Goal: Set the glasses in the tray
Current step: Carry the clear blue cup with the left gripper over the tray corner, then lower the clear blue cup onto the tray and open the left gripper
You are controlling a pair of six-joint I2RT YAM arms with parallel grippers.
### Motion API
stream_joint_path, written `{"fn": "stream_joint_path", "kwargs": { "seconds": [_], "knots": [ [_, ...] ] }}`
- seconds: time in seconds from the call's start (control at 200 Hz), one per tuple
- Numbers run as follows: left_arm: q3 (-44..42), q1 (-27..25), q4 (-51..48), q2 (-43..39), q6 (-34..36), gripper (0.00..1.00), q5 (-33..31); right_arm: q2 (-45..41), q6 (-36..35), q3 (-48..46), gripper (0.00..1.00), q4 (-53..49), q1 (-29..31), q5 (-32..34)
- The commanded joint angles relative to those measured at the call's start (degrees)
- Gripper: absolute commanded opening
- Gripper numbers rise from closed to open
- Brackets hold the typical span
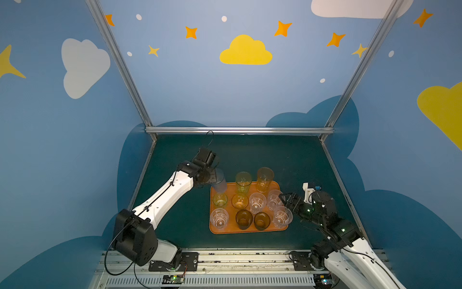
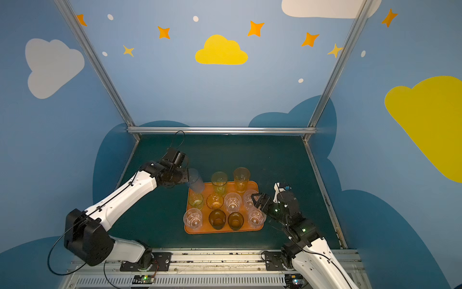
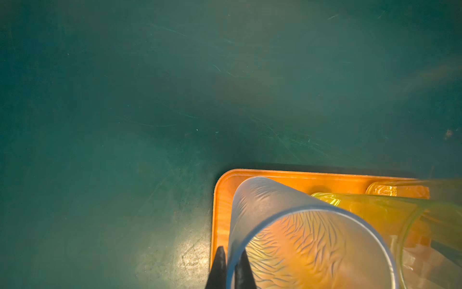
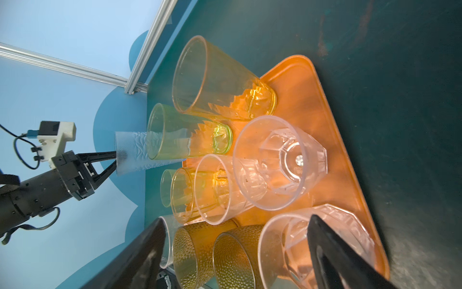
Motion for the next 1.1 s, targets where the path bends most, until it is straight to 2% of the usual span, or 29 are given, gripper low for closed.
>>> {"fn": "stream_joint_path", "kwargs": {
  "seconds": [0.0, 0.981, 1.096],
  "knots": [
    [-0.19, -0.56, -0.13, -0.87, -0.41, 0.04, -0.23, -0.42, 0.55, -0.45, 0.88, -0.32, -0.17, 0.21],
    [-1.25, -2.71, -1.44, 2.99, 0.04, 0.04, -2.24, 0.04, 1.1, -1.02, 0.88, -0.15, -0.16, 0.59],
    [-0.86, -2.66, -1.89, 3.58, 0.08, 0.15, -2.43, -0.05, 1.1, -1.06, 0.88, -0.1, -0.17, 0.54]
  ]
}}
